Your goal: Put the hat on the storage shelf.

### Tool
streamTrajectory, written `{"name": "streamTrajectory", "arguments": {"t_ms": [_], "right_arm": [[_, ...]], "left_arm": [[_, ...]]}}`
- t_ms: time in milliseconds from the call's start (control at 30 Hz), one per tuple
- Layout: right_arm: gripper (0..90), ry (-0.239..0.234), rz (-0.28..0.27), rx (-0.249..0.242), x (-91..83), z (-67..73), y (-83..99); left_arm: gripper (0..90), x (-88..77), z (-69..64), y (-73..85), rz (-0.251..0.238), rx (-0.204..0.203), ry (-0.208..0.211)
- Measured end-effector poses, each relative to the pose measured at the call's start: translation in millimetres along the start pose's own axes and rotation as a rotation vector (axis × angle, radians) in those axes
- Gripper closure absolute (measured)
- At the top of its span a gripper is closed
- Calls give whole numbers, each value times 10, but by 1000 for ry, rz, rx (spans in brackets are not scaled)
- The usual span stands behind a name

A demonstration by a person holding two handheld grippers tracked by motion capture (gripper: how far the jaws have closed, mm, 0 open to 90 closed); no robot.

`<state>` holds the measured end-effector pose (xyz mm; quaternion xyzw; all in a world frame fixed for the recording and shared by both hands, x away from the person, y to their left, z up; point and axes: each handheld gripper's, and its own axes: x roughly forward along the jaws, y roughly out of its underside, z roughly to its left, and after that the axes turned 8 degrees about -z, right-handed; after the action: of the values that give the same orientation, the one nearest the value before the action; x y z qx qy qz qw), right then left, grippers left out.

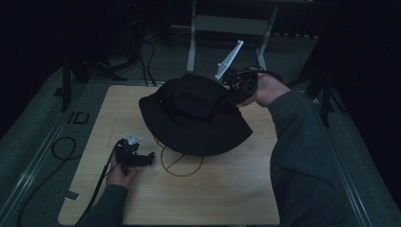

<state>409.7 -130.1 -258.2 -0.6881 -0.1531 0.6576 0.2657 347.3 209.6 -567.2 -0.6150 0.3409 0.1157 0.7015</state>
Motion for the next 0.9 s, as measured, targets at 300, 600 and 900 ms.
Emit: {"name": "streamTrajectory", "arguments": {"t_ms": [300,600,900], "right_arm": [[844,-24,20,-8,172,18,-117],[821,-41,23,-26,295,44,-250],[784,-56,36,-9,384,20,-217]], "left_arm": [[15,1,-3,0,-1,-2,-6],[15,1,0,0,-2,-1,-4],[15,0,0,-1,0,0,-3]]}}
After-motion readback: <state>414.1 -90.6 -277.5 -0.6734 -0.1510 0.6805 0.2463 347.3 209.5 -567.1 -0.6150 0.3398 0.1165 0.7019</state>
